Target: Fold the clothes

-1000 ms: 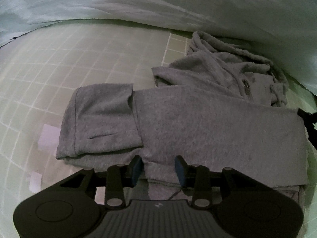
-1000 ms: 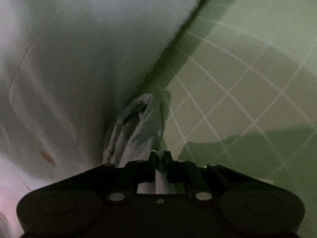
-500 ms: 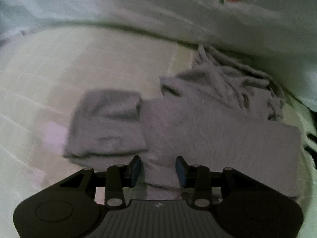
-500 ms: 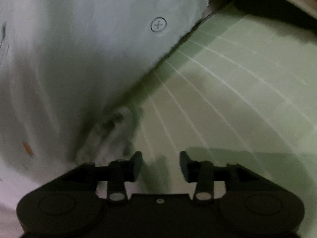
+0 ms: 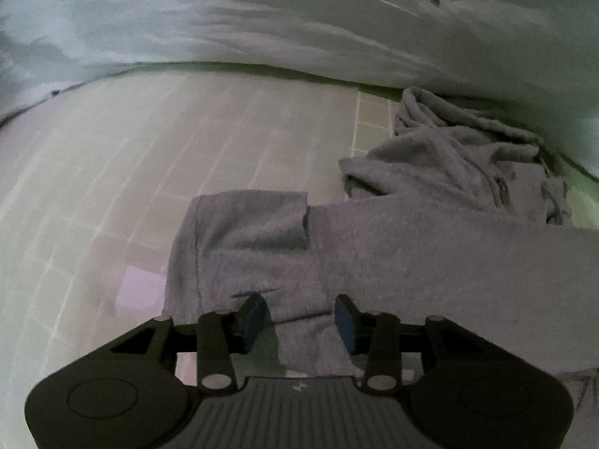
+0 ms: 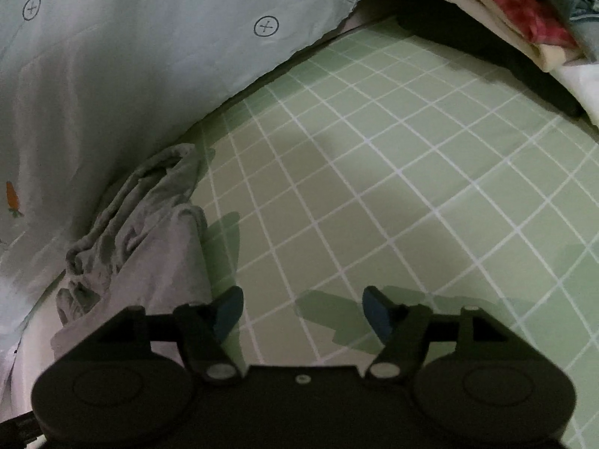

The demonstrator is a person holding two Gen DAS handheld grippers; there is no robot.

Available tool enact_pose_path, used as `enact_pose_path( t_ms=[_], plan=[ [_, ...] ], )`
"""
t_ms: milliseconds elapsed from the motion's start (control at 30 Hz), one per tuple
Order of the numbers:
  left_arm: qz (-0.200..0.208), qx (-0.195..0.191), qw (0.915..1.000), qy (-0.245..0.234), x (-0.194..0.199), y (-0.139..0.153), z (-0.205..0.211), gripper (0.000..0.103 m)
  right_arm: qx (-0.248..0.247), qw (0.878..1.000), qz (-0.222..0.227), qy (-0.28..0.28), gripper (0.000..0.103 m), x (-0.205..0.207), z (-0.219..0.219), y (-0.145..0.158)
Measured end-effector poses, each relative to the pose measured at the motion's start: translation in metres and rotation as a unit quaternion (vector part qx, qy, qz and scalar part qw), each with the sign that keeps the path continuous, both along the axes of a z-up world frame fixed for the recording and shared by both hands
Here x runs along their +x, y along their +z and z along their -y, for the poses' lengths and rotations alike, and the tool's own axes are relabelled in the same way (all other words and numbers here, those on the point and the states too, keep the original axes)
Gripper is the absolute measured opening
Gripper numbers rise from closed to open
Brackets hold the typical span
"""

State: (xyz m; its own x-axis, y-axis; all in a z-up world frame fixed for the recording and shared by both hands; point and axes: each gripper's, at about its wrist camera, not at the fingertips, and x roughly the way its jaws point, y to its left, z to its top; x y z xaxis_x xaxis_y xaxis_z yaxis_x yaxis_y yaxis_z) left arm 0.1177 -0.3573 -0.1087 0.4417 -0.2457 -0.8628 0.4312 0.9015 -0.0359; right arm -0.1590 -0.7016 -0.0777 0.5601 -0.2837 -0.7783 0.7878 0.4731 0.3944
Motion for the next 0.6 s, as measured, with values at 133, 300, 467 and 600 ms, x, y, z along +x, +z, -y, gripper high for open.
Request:
enact_pose_path(
  t_ms=[133, 300, 467, 600],
  plan=[
    [0.027, 0.031, 0.9989, -0.021, -0.006, -0.003, 0.009, 0.05, -0.012, 1.0, -0.017, 0.016, 0.074, 0.009, -0.002, 0.001],
    [0.048, 0.038, 0.9977, -0.028, -0.01, -0.004, 0.008, 0.045, -0.032, 0.998, -0.035, 0.041, 0.074, 0.014, -0.009, 0.003],
    [0.037, 0.024, 0.9989, 0.016, 0.005, 0.0, -0.003, 0.008, -0.047, 0.996, -0.058, 0.057, 0.075, 0.015, -0.016, 0.001],
    [-0.004, -0.04, 0.9973, 0.062, 0.014, 0.009, -0.018, 0.006, -0.043, 0.996, -0.051, 0.067, 0.075, 0.017, -0.022, -0.003]
  ],
)
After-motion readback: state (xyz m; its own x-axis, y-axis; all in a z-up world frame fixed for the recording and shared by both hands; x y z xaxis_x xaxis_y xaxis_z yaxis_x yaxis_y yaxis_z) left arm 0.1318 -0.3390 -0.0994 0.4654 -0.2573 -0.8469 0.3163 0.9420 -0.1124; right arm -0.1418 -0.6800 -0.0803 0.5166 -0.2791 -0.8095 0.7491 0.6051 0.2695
